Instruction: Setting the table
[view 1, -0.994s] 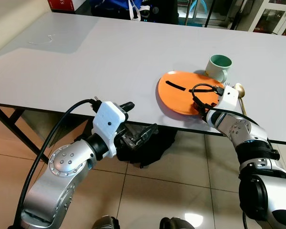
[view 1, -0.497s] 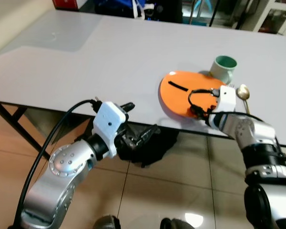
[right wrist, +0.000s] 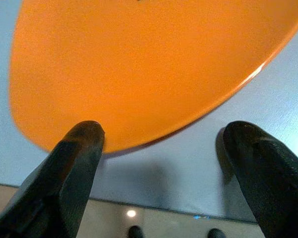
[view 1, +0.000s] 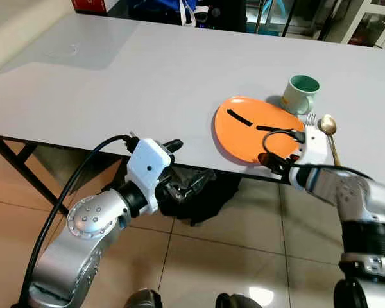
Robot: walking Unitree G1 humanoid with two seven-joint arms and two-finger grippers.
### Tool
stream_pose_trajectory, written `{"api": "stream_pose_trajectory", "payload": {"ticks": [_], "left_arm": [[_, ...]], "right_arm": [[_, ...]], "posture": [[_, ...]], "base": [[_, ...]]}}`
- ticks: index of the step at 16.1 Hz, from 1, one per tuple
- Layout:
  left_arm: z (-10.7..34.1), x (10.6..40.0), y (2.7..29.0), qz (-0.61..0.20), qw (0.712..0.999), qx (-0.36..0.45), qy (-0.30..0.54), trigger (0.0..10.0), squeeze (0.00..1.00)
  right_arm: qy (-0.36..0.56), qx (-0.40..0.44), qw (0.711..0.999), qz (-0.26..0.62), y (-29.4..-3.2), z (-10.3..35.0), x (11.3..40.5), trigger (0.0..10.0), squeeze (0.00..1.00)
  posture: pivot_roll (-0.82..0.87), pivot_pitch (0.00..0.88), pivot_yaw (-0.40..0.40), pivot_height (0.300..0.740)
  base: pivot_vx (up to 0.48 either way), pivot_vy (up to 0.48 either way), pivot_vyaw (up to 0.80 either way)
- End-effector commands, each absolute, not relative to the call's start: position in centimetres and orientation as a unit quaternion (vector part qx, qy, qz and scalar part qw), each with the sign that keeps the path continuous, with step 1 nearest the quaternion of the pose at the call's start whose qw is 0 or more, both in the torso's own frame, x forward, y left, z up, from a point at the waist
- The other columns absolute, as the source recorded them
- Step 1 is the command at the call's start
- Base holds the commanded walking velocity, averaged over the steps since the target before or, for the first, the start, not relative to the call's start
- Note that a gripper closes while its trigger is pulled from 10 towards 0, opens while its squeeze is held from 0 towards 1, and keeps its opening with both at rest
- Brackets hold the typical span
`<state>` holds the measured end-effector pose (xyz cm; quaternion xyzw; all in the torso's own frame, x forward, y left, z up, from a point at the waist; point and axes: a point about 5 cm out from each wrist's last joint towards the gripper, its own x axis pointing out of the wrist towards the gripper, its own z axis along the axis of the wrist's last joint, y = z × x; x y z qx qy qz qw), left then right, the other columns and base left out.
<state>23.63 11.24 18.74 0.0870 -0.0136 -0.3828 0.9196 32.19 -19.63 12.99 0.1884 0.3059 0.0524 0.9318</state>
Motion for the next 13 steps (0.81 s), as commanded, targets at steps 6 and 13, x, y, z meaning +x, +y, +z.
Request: {"api": "stream_pose_trajectory", "payload": {"ticks": [6,13], "left_arm": [[18.7,25.0,13.0,-0.250,0.961,0.120,-0.014,10.0,0.00],[19.3,26.8,12.6,-0.132,0.980,0.137,-0.049,10.0,0.00]], "right_arm": [[0.074,0.095,0.992,0.033,-21.7,20.7,29.8,10.0,0.00],[-0.033,0.055,0.997,0.042,-13.5,19.1,29.2,10.0,0.00]], "posture": [[0.01,0.089,-0.037,0.740],[0.00,0.071,-0.022,0.740]], "base": [[0.000,0.080,0.00],[0.000,0.480,0.00]]}}
